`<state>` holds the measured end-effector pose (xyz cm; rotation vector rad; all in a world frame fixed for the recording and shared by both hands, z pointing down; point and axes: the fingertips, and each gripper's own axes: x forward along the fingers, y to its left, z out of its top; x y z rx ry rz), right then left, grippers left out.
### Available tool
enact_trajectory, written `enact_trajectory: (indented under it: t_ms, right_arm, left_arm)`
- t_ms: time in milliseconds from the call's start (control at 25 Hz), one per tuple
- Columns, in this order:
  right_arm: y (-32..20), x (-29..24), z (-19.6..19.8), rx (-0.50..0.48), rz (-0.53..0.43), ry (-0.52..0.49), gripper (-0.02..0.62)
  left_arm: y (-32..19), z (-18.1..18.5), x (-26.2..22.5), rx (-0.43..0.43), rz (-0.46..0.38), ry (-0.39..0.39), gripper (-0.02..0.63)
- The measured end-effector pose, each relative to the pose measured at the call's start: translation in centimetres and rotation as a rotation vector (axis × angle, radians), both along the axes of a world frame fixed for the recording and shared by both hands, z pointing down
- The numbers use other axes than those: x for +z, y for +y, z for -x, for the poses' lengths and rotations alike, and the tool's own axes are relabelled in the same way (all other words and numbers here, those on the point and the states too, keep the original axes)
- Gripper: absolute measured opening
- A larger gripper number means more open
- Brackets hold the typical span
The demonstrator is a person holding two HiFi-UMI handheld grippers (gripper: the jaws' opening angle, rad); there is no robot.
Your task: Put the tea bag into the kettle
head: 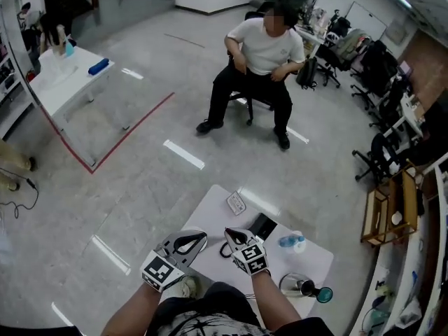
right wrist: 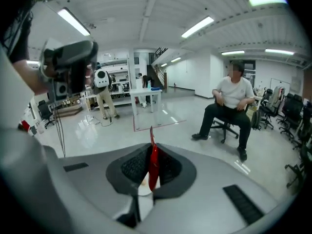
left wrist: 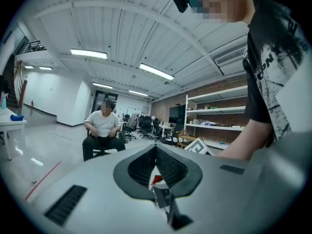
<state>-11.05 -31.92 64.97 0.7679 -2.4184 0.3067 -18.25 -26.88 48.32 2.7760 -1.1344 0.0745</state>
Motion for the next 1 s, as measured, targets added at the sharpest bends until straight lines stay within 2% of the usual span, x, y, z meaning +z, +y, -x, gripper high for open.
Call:
enact_trajectory:
  t_ms: [320,520,760,1000]
  right_arm:
    - [4.0,-11.6,-0.5,0.041,-0.216,-0.128,0.018]
    - [6.3,-16.1,-2.0,0.010,-0.313,-0.221,0.018]
    - [9.4,-20.3,-2.0,-0.022,-0.437,-0.301,0.018]
    - [9.9,-20.9,-3.9,0.041,-0.465,-0.242,0.018]
  left_arm:
    - [2.3,-0.5,-2.8,0.075,-0.074,0.016,0.006]
    - [3.0,-1.2,-3.8,0.087,-0.103,0.029,0.006]
    - [4.9,0.2,-6.5,0.081,-0.167,0.013,0.006]
    - [6.5,-0.1,-6.9,0.085,-0.147,0.019,0.006]
